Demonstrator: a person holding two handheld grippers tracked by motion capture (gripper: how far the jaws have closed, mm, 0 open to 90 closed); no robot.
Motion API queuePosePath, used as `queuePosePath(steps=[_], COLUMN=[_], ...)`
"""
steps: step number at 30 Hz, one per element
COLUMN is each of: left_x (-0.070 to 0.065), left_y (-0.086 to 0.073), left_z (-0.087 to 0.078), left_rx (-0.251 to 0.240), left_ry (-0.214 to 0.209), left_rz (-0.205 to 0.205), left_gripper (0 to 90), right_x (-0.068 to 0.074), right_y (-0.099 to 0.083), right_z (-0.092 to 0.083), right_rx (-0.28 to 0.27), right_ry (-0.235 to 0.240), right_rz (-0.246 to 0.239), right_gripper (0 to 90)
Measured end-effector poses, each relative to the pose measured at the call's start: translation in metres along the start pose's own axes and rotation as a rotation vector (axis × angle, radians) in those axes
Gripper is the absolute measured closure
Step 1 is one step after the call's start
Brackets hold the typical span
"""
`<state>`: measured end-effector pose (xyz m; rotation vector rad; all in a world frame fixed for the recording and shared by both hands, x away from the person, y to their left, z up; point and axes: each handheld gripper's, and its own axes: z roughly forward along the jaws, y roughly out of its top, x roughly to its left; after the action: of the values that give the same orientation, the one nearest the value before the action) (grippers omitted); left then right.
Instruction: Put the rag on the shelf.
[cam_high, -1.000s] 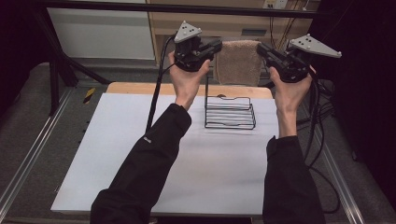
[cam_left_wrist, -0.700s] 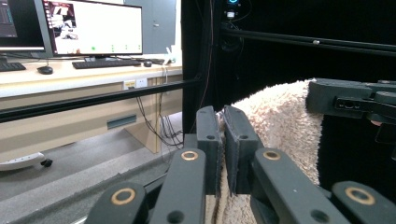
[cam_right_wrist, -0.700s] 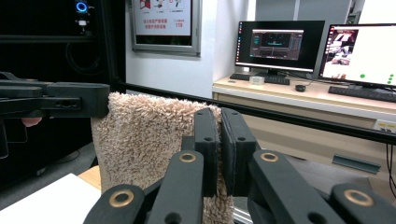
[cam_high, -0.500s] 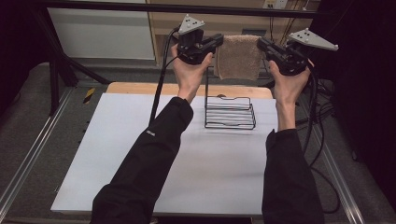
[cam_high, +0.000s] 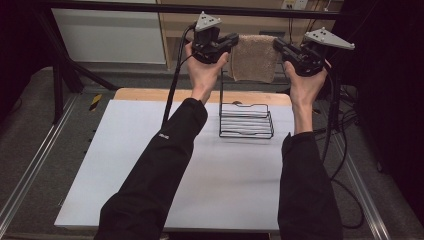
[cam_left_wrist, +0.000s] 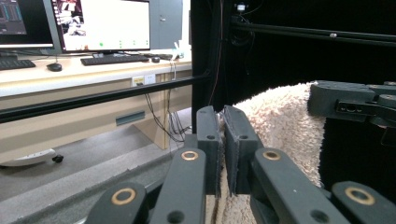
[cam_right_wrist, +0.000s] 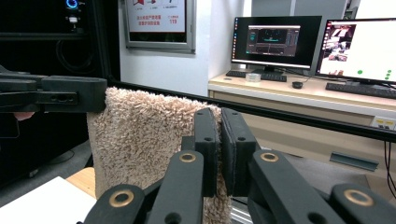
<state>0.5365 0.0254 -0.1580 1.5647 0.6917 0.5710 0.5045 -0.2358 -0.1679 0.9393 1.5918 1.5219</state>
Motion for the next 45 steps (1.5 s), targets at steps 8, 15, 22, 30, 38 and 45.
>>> queuePosePath(steps=[8,15,22,30,38,45], left_x=[0.003,0.004,0.005,0.0,-0.005,-0.006], left_y=[-0.007,-0.019,-0.032,-0.043,-0.044,-0.05], left_z=[0.006,0.009,0.008,0.006,0.001,-0.002], left_rx=[0.004,0.024,0.042,0.069,0.069,0.086], left_ry=[-0.007,-0.018,-0.026,-0.054,-0.075,-0.077], left_rz=[0.011,0.018,0.024,0.035,0.048,0.044], left_gripper=[85.2,85.1,85.1,85.0,85.0,84.9], right_x=[-0.005,-0.009,-0.008,-0.008,-0.009,-0.005], right_y=[-0.004,-0.015,-0.027,-0.043,-0.045,-0.048], right_z=[0.006,0.007,0.005,-0.002,-0.007,-0.01], right_rx=[0.012,0.022,0.043,0.063,0.062,0.076], right_ry=[-0.005,0.008,0.022,0.029,0.034,0.04], right_rz=[-0.007,0.0,-0.003,0.014,0.02,0.013], right_gripper=[86.1,86.2,86.1,86.0,86.0,85.9])
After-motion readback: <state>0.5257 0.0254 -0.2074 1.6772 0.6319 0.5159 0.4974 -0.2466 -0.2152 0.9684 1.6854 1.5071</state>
